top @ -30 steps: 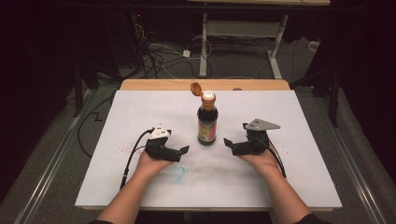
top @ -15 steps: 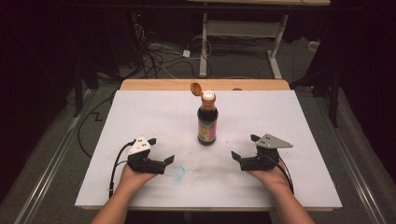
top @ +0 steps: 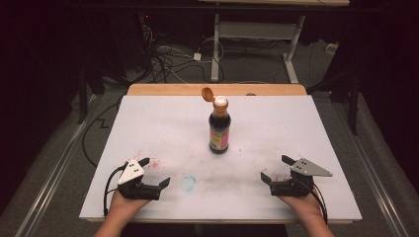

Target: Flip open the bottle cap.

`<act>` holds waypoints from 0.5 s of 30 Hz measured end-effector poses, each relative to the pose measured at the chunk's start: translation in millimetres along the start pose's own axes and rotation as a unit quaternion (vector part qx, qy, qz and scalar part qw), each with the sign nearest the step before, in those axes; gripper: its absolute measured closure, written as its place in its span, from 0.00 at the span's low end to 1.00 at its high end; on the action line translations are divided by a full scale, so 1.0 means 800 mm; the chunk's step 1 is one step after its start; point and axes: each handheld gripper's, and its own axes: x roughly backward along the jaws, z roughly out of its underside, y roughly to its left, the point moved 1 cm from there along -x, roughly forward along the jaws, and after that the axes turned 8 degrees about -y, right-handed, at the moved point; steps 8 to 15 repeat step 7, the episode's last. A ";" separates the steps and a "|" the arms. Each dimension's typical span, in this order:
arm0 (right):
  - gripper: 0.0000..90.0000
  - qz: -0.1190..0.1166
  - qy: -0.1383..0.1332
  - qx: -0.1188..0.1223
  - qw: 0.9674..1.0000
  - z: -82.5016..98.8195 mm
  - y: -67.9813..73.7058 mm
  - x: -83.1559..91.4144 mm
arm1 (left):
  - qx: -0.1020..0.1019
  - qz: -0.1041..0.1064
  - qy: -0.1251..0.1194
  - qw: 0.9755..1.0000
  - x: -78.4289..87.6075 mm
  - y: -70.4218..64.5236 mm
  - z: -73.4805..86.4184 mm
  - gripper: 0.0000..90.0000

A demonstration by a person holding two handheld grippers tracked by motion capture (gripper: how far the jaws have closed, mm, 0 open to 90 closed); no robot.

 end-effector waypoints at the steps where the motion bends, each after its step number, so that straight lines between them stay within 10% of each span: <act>1: 0.00 0.001 -0.001 -0.001 1.000 0.001 0.000 0.001 | 0.006 -0.003 -0.007 1.000 0.001 0.001 0.000 0.00; 15: 0.00 0.004 -0.001 0.008 1.000 0.000 0.002 -0.001 | 0.010 -0.005 0.003 1.000 -0.001 0.002 0.000 0.00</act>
